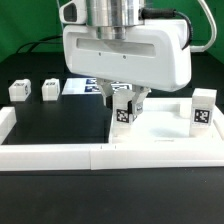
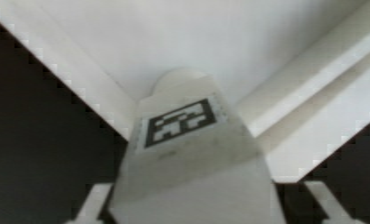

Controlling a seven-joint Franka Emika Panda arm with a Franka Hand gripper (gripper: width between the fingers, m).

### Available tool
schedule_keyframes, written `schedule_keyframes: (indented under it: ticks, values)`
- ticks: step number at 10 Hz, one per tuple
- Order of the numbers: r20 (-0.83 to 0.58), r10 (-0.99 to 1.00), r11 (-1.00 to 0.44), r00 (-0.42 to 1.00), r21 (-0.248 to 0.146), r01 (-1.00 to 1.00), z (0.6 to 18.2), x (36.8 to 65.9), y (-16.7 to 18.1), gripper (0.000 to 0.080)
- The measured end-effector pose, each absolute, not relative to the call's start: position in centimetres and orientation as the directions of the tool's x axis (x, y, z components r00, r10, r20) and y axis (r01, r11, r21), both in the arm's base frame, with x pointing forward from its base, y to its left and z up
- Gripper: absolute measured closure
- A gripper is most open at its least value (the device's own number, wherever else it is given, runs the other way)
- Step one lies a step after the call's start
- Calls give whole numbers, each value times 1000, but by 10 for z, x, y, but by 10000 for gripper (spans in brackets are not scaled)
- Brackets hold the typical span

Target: Assemble square table

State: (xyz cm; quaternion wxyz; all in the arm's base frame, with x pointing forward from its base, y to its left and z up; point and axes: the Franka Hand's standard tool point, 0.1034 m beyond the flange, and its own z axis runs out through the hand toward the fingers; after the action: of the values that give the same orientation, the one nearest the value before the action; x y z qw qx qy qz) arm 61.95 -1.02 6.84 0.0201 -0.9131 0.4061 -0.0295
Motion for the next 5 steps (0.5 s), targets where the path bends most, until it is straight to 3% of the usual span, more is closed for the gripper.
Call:
schedule_keyframes:
  ticks: [4,5]
  values:
    - [42,-729,-685,683,-61,-726,68,619,-10,424]
    - [41,-727,-687,686,-62,-724,69,619,-9,289]
